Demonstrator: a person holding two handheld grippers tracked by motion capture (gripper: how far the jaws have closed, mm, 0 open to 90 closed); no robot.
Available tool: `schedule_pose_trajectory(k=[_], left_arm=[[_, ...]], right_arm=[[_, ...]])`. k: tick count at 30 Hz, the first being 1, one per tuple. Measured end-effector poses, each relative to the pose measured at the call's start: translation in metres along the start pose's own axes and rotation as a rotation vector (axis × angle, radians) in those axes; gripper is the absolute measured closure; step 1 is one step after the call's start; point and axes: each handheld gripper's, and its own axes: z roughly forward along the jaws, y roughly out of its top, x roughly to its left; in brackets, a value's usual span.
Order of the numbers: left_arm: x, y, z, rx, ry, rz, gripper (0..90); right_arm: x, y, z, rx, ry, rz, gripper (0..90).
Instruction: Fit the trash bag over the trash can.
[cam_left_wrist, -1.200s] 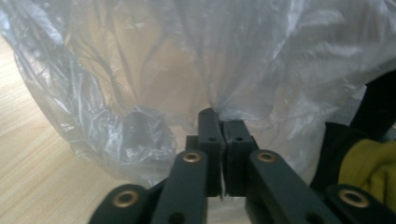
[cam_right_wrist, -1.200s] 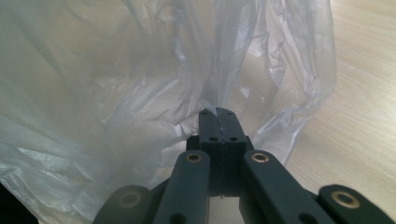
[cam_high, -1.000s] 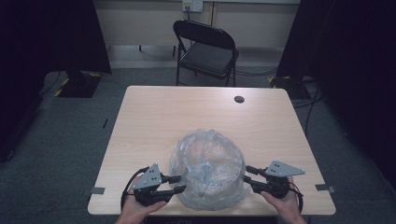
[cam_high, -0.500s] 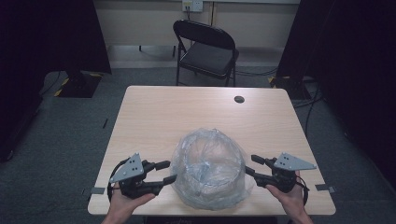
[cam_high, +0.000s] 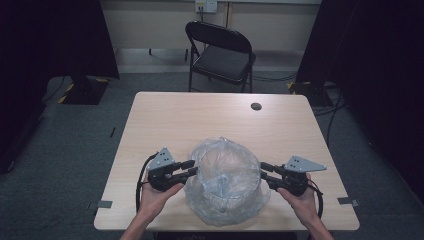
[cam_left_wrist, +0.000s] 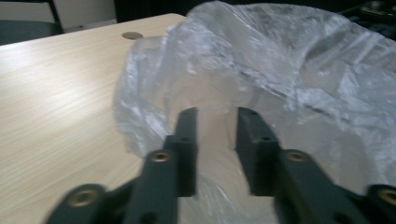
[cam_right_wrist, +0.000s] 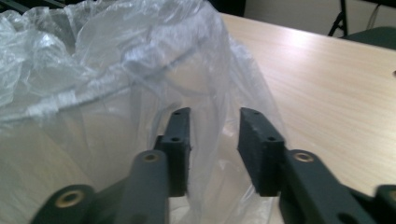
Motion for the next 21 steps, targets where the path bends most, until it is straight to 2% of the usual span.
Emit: schedule_pose_trajectory(k=[3,4,7,11,14,18,21], left_arm=[[-0.005,-0.001,0.008,0.025,-0.012,0.018,88.9],[-0.006,-0.002,0.011,0.030,-0.013,0.015,90.0],[-0.009,-0.002,0.017,0.031,-0.033,-0.009,90.0],[-0.020,0.001,0.028,0.059,-0.050,0.025,90.0],[-0.026,0.000,0.041,0.102,-0.049,0.043,90.0],[-0.030,-0.005,0.054,0.139,-0.065,0.044,90.0],[-0.031,-0.006,0.056,0.137,-0.080,0.038,90.0]], right_arm=[[0.000,-0.003,0.003,0.018,-0.001,0.002,78.7],[0.001,-0.004,0.004,0.024,-0.005,0.001,81.1],[-0.002,-0.006,0.003,0.033,-0.025,0.007,83.1],[-0.008,-0.009,-0.005,0.035,-0.056,0.022,84.9],[-0.014,-0.013,-0.013,0.034,-0.072,0.031,84.6],[-0.018,-0.021,-0.022,0.046,-0.086,0.036,83.0],[-0.021,-0.024,-0.027,0.045,-0.093,0.045,80.9]])
